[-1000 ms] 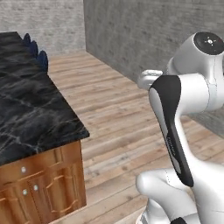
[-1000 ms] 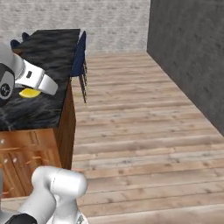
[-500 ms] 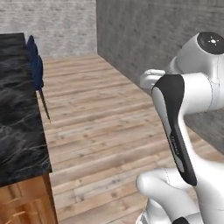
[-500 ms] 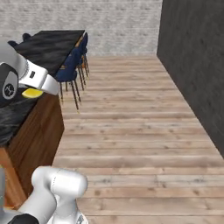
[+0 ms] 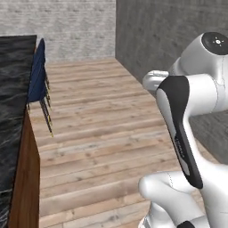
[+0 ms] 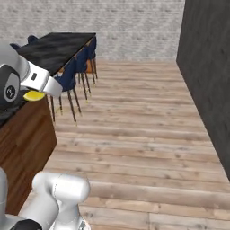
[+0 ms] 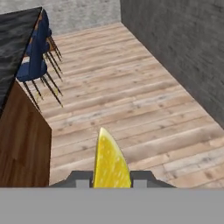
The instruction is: There is a bowl on the dining counter. Grab a lemon wedge from the fridge and place it in the bowl. Then get the liquor bottle and glass cup from the cabinet and place them next to the bowl.
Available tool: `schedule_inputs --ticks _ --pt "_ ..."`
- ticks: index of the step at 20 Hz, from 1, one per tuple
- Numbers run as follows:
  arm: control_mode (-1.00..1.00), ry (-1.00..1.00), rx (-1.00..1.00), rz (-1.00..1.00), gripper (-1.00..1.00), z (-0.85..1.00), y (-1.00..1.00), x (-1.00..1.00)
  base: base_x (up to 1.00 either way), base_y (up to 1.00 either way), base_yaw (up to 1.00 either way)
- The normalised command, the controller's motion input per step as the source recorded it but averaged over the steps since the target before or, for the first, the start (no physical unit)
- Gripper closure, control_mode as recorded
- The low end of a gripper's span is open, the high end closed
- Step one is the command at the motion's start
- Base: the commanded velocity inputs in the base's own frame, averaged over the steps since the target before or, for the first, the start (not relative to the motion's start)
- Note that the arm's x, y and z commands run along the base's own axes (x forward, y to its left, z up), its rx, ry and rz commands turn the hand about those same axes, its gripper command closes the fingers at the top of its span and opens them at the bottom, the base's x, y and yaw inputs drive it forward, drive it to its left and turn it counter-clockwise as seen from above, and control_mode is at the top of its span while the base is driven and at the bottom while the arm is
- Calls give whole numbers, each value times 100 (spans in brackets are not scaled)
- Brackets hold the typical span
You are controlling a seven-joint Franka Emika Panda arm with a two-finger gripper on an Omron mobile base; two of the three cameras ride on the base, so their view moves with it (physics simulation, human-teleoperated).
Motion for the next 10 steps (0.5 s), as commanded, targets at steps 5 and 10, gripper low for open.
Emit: schedule_inputs --ticks 5,10 --pt "100 0 0 0 100 0 0 0 100 -22 12" --pt "100 0 0 0 100 0 0 0 100 -4 13"
